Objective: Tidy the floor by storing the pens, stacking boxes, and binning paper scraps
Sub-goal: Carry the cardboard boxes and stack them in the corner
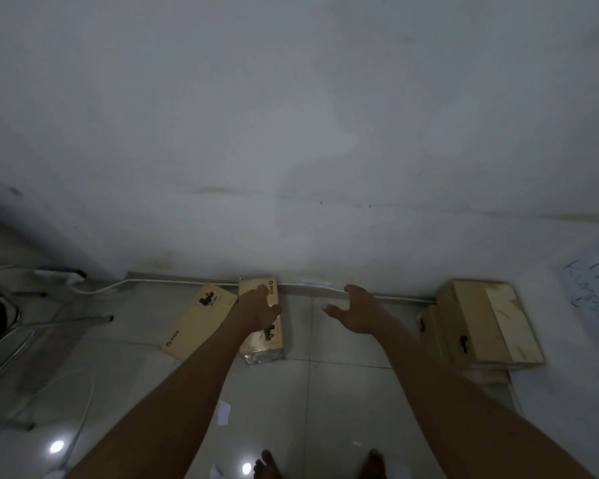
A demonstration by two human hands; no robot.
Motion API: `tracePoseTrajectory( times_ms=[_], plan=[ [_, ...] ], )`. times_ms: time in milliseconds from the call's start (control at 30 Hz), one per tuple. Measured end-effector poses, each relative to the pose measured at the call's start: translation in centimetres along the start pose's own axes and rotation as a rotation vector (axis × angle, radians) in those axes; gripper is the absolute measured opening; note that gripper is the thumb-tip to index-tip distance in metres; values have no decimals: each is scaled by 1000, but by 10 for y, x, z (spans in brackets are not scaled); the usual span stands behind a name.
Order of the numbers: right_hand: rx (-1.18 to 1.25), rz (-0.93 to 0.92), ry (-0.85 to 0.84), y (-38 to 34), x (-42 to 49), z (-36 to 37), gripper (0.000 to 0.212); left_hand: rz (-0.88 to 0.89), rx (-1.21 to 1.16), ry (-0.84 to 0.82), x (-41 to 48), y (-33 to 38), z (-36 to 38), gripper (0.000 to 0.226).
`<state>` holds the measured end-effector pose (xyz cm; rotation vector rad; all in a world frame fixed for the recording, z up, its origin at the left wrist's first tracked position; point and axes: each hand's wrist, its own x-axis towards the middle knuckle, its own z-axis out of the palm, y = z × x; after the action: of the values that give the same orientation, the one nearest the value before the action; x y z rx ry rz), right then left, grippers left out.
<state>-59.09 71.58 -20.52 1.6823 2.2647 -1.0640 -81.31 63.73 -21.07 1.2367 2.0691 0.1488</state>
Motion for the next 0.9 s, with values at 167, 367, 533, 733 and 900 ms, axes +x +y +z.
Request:
tracePoseTrajectory(
  times_ms=[167, 367, 533, 733, 900],
  plan=[
    [-4, 16, 8, -11, 8, 6, 91, 0, -35, -36, 9, -15, -1, 56],
    [-9, 25, -12, -12, 34, 3, 92, -8, -80, -59, 28, -17, 0, 54],
    [8, 23, -46, -20, 62, 4, 91, -47, -89, -54, 47, -25, -4, 56],
    [19, 24, -100, -29, 84, 19, 89, -97, -71, -63, 63, -48, 1, 52],
    [59, 77, -125, -34, 106, 34, 90, -118, -100, -100, 84, -76, 4, 46]
  ],
)
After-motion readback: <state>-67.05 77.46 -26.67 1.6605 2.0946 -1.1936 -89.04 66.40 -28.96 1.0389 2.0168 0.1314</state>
